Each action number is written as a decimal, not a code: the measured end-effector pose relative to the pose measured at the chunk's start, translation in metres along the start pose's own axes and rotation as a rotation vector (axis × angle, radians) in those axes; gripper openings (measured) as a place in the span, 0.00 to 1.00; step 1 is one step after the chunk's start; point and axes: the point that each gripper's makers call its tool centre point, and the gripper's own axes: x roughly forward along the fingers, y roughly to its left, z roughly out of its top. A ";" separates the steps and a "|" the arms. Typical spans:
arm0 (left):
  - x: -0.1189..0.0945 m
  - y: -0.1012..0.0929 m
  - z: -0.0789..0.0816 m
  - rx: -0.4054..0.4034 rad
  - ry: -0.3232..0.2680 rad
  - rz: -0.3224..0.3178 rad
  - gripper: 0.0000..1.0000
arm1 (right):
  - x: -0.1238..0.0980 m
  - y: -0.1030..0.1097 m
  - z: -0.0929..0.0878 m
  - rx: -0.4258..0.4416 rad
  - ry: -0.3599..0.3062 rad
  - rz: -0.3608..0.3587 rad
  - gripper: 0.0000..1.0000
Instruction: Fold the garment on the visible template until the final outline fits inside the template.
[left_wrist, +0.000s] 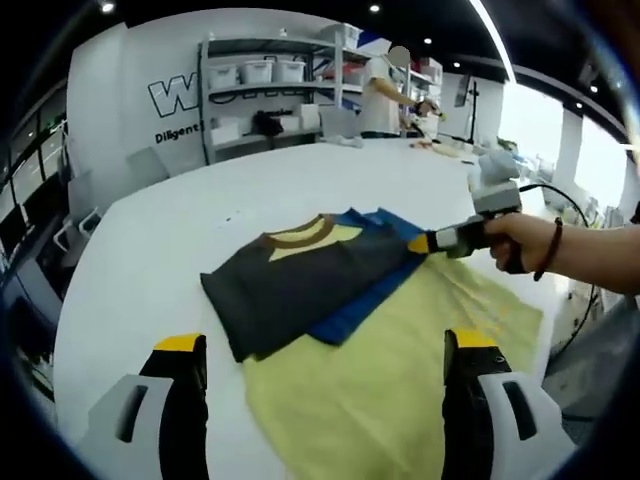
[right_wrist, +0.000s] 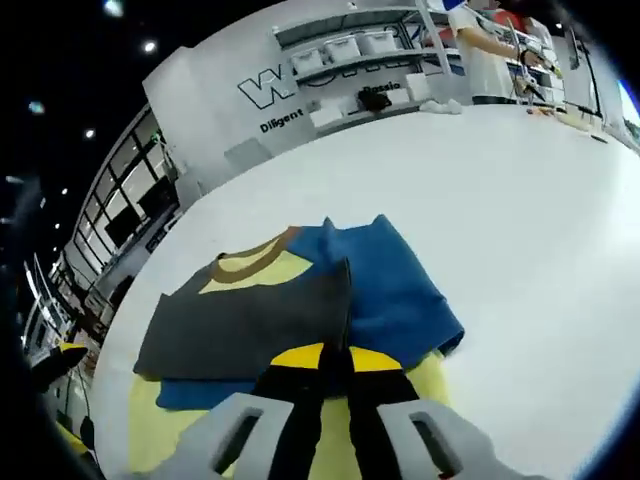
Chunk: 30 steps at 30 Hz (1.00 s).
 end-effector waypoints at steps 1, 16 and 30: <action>-0.001 0.000 -0.002 -0.002 0.002 -0.001 0.96 | 0.000 -0.002 -0.003 -0.008 0.015 -0.002 0.00; -0.012 0.011 -0.015 -0.019 0.010 0.028 0.98 | -0.022 0.019 0.030 -0.256 -0.133 0.120 0.47; -0.029 0.009 -0.021 -0.056 0.000 0.010 0.99 | -0.068 0.050 0.015 -0.396 -0.091 0.291 0.92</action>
